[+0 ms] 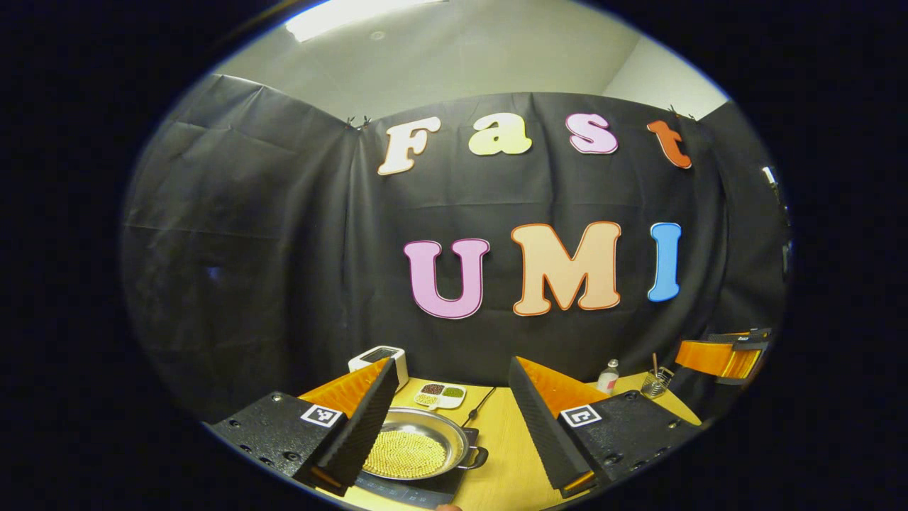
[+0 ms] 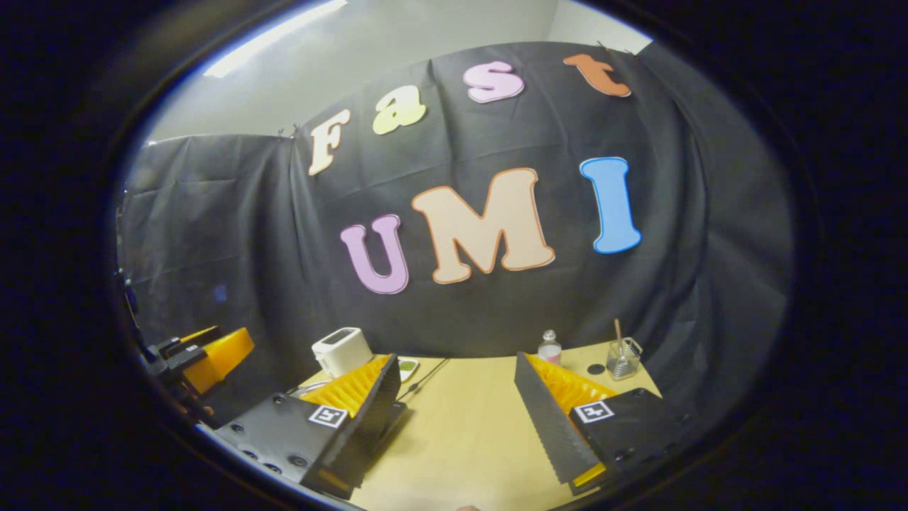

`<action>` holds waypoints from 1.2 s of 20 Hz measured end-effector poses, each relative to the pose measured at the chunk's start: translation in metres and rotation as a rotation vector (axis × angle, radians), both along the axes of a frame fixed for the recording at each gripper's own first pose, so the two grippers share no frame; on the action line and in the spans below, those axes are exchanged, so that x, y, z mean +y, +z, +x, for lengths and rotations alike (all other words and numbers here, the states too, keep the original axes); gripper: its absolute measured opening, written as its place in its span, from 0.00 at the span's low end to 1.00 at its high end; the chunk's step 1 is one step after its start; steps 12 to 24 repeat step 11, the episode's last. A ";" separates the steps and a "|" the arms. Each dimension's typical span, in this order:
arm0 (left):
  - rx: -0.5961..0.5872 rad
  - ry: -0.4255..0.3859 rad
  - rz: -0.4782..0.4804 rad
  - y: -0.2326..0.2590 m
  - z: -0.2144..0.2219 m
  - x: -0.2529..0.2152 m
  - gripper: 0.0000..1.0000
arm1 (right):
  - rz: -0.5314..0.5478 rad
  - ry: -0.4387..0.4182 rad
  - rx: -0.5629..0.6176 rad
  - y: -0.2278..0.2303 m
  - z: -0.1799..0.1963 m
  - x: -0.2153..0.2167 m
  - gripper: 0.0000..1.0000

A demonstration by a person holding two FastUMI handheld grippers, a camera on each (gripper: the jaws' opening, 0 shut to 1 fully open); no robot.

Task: First push the handle of the pot to place it horizontally, then grasp the pot with both hands and set it on the induction cooktop.

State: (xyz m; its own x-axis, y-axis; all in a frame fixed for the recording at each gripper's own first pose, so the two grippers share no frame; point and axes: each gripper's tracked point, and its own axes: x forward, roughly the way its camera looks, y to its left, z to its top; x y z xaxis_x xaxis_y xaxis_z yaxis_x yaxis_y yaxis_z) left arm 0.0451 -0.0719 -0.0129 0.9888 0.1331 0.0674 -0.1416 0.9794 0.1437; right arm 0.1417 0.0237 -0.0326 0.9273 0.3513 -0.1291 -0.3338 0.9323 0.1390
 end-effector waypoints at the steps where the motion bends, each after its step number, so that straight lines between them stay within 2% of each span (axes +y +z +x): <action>1: 0.005 0.002 0.009 0.000 0.001 -0.001 0.96 | -0.004 -0.009 -0.003 0.000 0.000 -0.005 0.92; 2: 0.011 0.004 0.016 -0.002 0.003 -0.003 0.93 | -0.008 -0.015 -0.004 0.000 -0.002 -0.009 0.92; 3: 0.012 0.006 0.021 -0.002 0.004 -0.004 0.96 | -0.009 -0.020 -0.008 0.000 -0.003 -0.012 0.92; 6: 0.003 0.009 0.023 0.000 0.007 -0.012 0.96 | -0.016 -0.041 -0.021 -0.001 -0.004 -0.025 0.92; 7: 0.000 0.008 0.024 0.001 0.007 -0.014 0.93 | -0.017 -0.044 -0.023 -0.002 -0.005 -0.028 0.92; 10: -0.004 -0.003 0.019 0.000 0.009 -0.020 0.95 | -0.024 -0.047 -0.037 0.000 -0.006 -0.034 0.92; 11: -0.001 -0.005 0.014 -0.002 0.008 -0.023 0.95 | -0.030 -0.052 -0.046 0.001 -0.006 -0.037 0.99; 24: -0.001 -0.005 0.014 -0.002 0.008 -0.023 0.95 | -0.030 -0.052 -0.046 0.001 -0.006 -0.037 0.99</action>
